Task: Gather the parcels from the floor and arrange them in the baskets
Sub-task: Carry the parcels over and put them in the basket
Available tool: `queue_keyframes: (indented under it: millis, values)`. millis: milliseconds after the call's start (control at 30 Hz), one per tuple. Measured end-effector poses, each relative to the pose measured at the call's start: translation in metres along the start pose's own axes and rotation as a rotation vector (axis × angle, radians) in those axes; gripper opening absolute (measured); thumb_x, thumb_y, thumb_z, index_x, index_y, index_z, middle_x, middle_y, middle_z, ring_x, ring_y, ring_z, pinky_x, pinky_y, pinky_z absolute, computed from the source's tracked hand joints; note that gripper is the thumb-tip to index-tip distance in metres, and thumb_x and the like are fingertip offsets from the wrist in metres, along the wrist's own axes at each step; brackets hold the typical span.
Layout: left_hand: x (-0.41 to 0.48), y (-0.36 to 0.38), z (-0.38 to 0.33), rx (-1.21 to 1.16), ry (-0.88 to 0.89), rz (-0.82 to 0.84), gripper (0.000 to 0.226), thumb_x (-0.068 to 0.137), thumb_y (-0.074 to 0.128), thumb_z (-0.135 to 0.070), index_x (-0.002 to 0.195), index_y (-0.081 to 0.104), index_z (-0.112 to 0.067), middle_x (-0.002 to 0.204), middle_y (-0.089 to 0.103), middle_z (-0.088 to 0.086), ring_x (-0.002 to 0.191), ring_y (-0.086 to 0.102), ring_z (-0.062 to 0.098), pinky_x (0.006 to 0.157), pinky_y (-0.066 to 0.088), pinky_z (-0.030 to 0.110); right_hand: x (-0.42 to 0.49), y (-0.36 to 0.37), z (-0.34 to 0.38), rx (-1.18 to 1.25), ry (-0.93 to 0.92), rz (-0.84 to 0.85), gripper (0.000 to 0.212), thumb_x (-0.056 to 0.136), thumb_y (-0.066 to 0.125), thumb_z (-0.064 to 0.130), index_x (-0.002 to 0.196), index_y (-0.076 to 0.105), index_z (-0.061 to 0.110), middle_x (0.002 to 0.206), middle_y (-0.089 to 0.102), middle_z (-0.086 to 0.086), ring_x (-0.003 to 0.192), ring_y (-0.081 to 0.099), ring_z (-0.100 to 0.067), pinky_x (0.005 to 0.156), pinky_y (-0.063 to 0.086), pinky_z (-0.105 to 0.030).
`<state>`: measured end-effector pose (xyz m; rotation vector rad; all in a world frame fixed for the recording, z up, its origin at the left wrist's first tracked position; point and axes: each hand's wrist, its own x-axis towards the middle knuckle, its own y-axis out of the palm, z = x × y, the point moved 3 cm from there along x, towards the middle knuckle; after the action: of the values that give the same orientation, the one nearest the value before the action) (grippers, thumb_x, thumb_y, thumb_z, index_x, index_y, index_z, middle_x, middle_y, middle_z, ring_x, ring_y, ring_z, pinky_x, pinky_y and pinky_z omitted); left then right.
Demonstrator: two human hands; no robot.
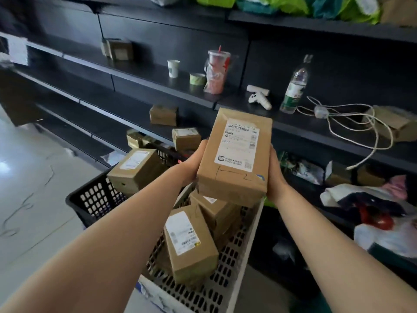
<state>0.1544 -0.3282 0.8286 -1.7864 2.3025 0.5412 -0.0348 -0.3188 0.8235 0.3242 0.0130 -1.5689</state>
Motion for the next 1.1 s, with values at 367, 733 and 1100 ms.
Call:
queue_keyframes:
  millis: [367, 733, 1100]
  values:
    - [0.098, -0.07, 0.036, 0.011, -0.283, 0.118, 0.05, 0.098, 0.036, -0.058, 0.109, 0.064, -0.018, 0.108, 0.071, 0.006, 0.106, 0.063, 0.026, 0.092, 0.05, 0.036, 0.072, 0.022, -0.069, 0.005, 0.254, -0.262, 0.076, 0.076, 0.037, 0.088, 0.119, 0.071, 0.036, 0.126, 0.068, -0.007, 0.119, 0.061, -0.034, 0.107, 0.041, -0.055]
    - [0.097, -0.075, 0.034, 0.046, -0.346, 0.181, 0.046, 0.095, 0.043, -0.056, 0.098, 0.066, -0.017, 0.091, 0.071, 0.007, 0.088, 0.066, 0.023, 0.082, 0.051, 0.034, 0.056, 0.028, -0.071, 0.001, 0.351, -0.496, 0.077, 0.085, 0.029, 0.083, 0.096, 0.077, 0.023, 0.101, 0.076, -0.011, 0.104, 0.068, -0.034, 0.102, 0.047, -0.048]
    - [0.039, -0.092, 0.003, 0.184, -0.048, -0.011, 0.05, 0.08, 0.053, -0.047, 0.119, 0.064, -0.018, 0.121, 0.068, 0.01, 0.107, 0.065, 0.029, 0.098, 0.051, 0.046, 0.025, 0.063, -0.037, -0.009, 0.214, -0.309, 0.057, 0.1, 0.026, 0.059, 0.103, 0.072, 0.024, 0.094, 0.077, -0.006, 0.084, 0.072, -0.024, 0.068, 0.054, -0.032]
